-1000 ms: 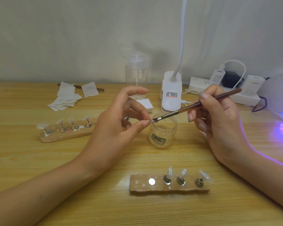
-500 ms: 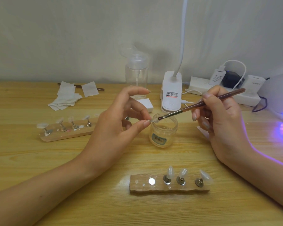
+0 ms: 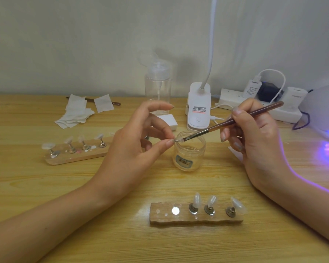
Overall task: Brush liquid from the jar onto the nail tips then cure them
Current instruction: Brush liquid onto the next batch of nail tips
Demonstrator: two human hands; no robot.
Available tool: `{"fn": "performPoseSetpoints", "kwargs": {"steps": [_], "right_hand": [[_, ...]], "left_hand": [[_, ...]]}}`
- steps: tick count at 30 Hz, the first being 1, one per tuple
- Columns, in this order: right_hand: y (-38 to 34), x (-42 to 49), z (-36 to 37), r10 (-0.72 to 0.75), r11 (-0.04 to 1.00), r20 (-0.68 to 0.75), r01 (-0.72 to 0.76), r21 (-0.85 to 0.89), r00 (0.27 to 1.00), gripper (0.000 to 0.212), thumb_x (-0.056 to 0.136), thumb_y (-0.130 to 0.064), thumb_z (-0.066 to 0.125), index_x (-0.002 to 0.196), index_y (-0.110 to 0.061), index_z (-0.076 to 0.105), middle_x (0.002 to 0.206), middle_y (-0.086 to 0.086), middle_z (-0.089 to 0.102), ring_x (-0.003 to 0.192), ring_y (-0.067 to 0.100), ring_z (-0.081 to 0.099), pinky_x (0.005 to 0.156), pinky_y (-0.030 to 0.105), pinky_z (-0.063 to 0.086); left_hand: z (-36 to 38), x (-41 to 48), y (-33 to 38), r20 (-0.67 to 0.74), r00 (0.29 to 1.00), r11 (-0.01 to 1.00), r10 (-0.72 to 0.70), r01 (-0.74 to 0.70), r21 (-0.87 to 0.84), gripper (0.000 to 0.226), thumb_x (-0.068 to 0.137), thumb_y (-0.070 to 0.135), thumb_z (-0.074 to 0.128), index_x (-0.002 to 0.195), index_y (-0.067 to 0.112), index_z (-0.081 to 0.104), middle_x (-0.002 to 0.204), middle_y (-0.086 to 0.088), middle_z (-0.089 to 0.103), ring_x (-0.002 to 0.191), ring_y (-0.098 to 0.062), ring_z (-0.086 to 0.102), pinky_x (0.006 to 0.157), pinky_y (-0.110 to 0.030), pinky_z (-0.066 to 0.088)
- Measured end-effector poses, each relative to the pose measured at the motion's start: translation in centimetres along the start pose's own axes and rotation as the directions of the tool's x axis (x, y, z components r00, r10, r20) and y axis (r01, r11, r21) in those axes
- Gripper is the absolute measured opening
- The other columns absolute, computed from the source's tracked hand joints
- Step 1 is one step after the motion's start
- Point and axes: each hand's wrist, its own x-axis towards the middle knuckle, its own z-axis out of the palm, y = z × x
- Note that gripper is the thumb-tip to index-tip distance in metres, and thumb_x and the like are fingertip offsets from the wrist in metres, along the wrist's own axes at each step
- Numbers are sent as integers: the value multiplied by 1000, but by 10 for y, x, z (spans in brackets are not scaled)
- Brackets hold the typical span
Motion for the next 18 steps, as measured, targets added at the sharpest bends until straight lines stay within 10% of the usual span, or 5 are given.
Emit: {"fn": "performPoseSetpoints", "kwargs": {"steps": [18], "right_hand": [[-2, -1, 1, -73, 997, 51, 72, 4, 996, 17, 96, -19, 47, 79, -15, 44, 56, 1, 60, 49, 16, 42, 41, 18, 26]], "left_hand": [[0, 1, 0, 1, 1000, 999, -28, 28, -36, 50, 89, 3, 71, 130, 25, 51, 86, 4, 67, 89, -14, 68, 69, -49, 50]]}}
